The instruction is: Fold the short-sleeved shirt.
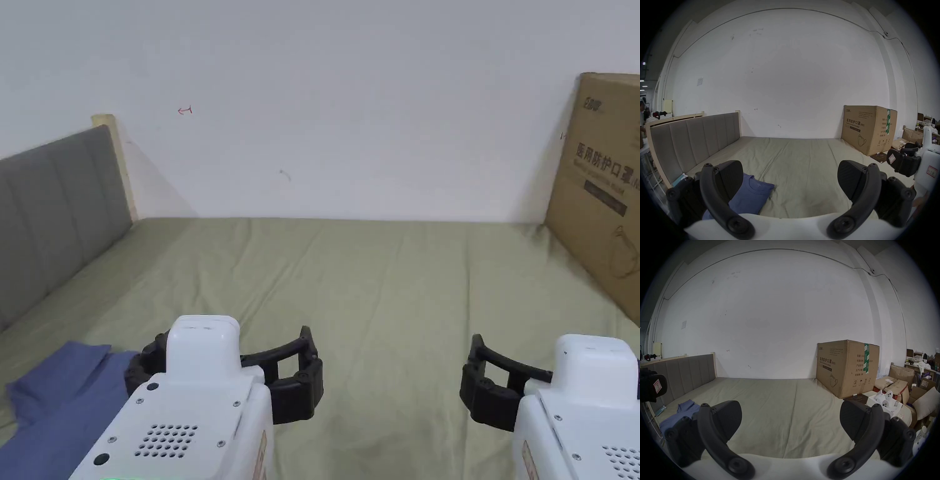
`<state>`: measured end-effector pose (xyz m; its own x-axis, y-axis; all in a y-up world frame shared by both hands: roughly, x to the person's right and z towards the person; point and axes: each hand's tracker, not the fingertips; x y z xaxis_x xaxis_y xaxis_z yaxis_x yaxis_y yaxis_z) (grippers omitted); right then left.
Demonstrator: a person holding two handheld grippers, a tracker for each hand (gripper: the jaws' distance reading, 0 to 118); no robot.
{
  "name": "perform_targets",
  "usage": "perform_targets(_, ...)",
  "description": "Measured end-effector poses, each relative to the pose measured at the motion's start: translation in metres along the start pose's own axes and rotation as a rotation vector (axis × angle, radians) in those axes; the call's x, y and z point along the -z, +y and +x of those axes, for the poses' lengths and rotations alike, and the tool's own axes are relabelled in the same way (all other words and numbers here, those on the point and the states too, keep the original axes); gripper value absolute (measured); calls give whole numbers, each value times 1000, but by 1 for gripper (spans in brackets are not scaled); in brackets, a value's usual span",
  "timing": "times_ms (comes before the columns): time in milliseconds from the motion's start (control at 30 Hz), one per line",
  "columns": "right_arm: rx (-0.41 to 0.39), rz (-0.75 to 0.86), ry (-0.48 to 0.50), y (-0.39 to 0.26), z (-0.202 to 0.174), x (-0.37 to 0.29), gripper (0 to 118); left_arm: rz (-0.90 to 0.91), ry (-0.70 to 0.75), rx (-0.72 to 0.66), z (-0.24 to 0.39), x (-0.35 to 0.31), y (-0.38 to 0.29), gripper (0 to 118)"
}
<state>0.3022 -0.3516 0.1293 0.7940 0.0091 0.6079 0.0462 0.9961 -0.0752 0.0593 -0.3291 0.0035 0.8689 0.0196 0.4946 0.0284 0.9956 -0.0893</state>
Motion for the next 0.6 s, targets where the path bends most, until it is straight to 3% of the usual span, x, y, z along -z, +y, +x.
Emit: perform_targets(600,-11,-40,12,-7,-3,4,118,-28,8,-7,-3,5,-6,117)
